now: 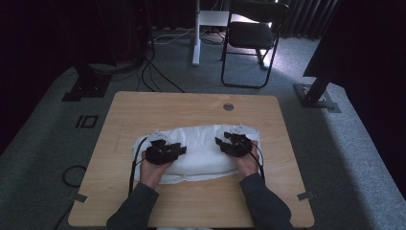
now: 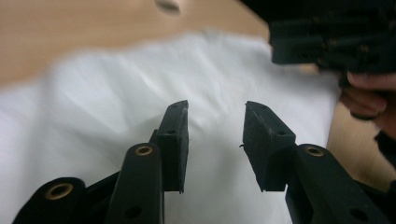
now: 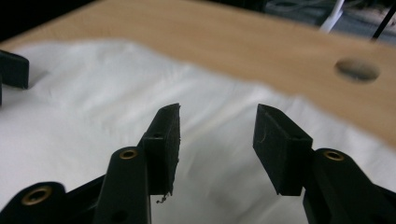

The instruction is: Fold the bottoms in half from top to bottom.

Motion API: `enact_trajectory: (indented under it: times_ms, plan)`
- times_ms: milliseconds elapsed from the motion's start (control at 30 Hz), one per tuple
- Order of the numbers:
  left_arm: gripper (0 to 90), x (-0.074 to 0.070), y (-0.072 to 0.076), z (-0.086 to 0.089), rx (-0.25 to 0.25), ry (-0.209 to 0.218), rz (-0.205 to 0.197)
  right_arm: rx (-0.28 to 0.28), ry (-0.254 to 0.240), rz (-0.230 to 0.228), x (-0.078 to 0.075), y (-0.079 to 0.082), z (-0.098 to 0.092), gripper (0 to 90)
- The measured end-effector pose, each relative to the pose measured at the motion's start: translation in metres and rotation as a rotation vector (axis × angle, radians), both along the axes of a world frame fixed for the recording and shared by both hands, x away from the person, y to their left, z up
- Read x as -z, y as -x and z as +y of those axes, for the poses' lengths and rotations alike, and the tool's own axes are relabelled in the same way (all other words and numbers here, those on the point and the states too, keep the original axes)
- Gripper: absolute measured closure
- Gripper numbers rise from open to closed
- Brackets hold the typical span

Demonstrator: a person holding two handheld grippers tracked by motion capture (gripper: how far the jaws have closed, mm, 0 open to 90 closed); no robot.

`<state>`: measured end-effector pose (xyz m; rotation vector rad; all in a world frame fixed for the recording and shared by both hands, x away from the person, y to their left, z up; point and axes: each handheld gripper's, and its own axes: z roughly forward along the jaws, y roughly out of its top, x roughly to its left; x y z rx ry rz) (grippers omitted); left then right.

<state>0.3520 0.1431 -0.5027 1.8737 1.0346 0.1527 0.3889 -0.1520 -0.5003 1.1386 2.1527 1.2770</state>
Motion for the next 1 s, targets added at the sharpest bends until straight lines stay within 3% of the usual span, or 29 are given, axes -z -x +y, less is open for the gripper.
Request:
enact_trajectory:
  times_ms: [67,167,267,400,467,567,767,833,967,1000]
  plan:
    - [62.6,0.014,0.006,-0.003,0.01,-0.02,0.028,0.008,0.021,0.023,0.012,0.004,0.0,51.2]
    - [63.0,0.029,0.018,0.0,0.02,-0.029,0.04,-0.001,0.026,0.051,0.027,0.014,-0.005,49.8]
    - [63.1,0.03,0.029,0.006,0.013,-0.047,0.023,-0.003,0.022,0.047,0.034,0.028,-0.012,48.5]
    - [62.8,0.032,0.042,0.014,0.003,-0.129,-0.003,0.006,0.027,0.031,0.036,0.038,-0.02,47.7]
    - [63.3,0.037,0.042,0.017,-0.005,-0.151,-0.011,0.001,0.029,0.051,0.039,0.037,-0.019,47.6]
    - [65.5,0.043,0.033,0.019,-0.034,-0.18,-0.028,0.009,0.04,0.068,0.045,0.033,-0.013,47.4]
    - [67.0,0.044,0.009,0.026,-0.104,-0.182,-0.03,0.026,0.039,0.088,0.046,0.025,-0.003,46.3]
    - [67.5,0.045,-0.006,0.031,-0.155,-0.184,-0.037,0.055,0.022,0.115,0.051,0.013,0.005,46.1]
    - [65.3,0.044,-0.023,0.039,-0.204,-0.174,-0.033,0.085,0.016,0.118,0.054,0.003,0.015,46.2]
    - [65.3,0.041,-0.031,0.043,-0.251,-0.182,-0.03,0.095,0.02,0.116,0.054,0.0,0.018,46.2]
